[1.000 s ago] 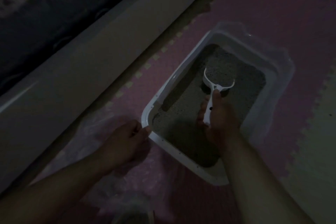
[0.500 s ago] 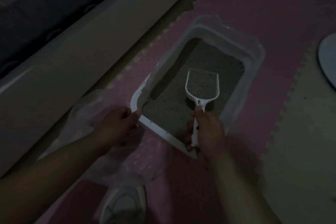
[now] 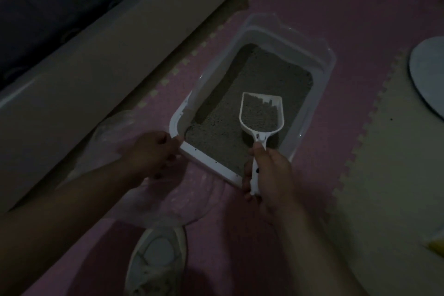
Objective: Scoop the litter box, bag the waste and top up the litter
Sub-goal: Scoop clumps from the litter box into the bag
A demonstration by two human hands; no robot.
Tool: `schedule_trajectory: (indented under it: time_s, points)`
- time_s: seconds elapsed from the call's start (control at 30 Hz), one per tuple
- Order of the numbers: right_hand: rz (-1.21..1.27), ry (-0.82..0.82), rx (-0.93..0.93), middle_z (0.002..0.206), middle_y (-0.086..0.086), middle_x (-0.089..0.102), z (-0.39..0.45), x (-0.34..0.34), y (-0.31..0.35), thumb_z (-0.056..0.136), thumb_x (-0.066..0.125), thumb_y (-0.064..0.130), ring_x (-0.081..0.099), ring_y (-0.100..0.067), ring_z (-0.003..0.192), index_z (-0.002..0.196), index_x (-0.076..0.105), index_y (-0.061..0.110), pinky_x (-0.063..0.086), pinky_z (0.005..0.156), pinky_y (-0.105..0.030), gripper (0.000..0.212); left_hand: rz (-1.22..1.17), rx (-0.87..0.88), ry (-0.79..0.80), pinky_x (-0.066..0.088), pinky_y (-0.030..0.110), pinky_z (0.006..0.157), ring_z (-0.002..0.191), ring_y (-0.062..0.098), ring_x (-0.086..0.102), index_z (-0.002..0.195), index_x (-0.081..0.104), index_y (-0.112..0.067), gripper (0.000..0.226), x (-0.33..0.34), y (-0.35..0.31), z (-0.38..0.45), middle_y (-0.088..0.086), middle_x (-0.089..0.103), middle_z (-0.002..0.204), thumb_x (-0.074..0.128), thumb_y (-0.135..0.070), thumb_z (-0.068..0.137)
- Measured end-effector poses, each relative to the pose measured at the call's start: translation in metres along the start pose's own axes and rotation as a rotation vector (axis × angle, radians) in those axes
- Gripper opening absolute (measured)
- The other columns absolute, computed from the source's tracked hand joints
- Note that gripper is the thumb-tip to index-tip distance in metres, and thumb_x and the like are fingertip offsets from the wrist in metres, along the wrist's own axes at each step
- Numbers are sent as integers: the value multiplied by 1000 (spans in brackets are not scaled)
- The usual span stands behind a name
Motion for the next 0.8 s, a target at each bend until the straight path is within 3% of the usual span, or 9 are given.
schedule_trajectory:
  time_s: [0.23,0.4,0.57,0.8]
  points:
    - [-30,21,-23,64,-11,49,-9,-9,1,102,53,37,45,-19,39,94,58,5,36,38,-23,33,40,21,-10,47,34,55,72,28,64,90,68,-8,42,4,3,-2,20,74,94,62,-49,94]
    - [-21,6,-61,59,-8,47,-14,-12,2,102,53,37,45,-19,36,90,57,7,37,39,-23,32,57,52,-22,49,38,60,87,39,70,90,68,-7,41,8,8,-3,18,74,93,61,-47,96]
    - [1,15,-64,55,-6,48,-22,-15,3,101,54,36,44,-19,36,93,57,3,37,39,-23,35,153,104,-60,58,49,78,87,31,72,89,66,-9,45,12,7,-5,11,74,90,55,-52,97]
    - [-20,28,-32,54,-4,53,-30,-17,-1,101,54,38,44,-19,37,95,60,6,39,38,-23,33,154,96,-53,59,52,74,87,32,72,89,68,-11,43,10,9,-5,11,74,91,56,-52,96]
Point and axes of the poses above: each hand's wrist, its own z-axis towards the middle knuckle, its own x-axis out of the palm, y = z × x, the point moved 1 cm from there along z, towards the middle knuckle
